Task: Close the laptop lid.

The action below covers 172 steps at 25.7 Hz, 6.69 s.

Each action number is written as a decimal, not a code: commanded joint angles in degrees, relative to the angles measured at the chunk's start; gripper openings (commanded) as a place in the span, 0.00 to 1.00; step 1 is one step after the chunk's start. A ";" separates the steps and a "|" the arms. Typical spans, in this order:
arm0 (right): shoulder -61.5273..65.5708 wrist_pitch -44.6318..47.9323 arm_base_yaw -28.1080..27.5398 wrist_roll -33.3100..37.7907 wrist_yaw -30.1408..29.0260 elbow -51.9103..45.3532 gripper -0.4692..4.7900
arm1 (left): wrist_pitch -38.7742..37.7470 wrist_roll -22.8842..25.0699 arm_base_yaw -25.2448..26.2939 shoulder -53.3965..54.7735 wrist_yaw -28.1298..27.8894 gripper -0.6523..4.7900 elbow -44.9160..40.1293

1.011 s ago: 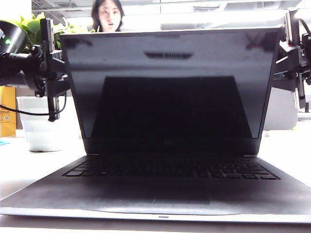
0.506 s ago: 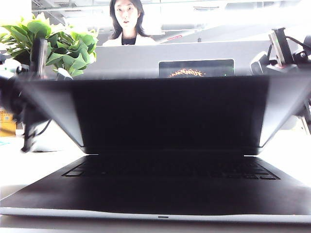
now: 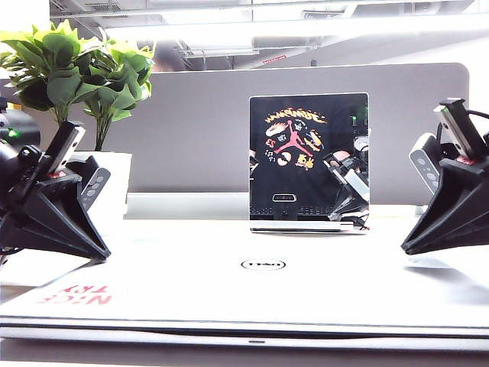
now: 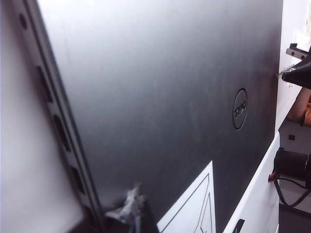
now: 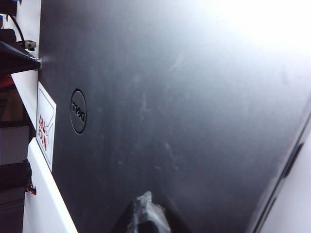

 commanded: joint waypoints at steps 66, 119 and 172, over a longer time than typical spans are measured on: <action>-28.35 13.22 0.02 9.66 46.86 20.94 0.09 | 5.18 10.36 0.15 -77.29 -49.35 0.11 1.16; -28.22 11.91 0.02 9.66 46.86 20.92 0.09 | 35.78 -3.96 5.90 -97.85 -50.64 0.11 -49.55; -33.35 8.37 0.04 0.59 46.75 16.83 0.09 | 35.34 -4.09 5.90 -97.85 -50.71 0.11 -49.55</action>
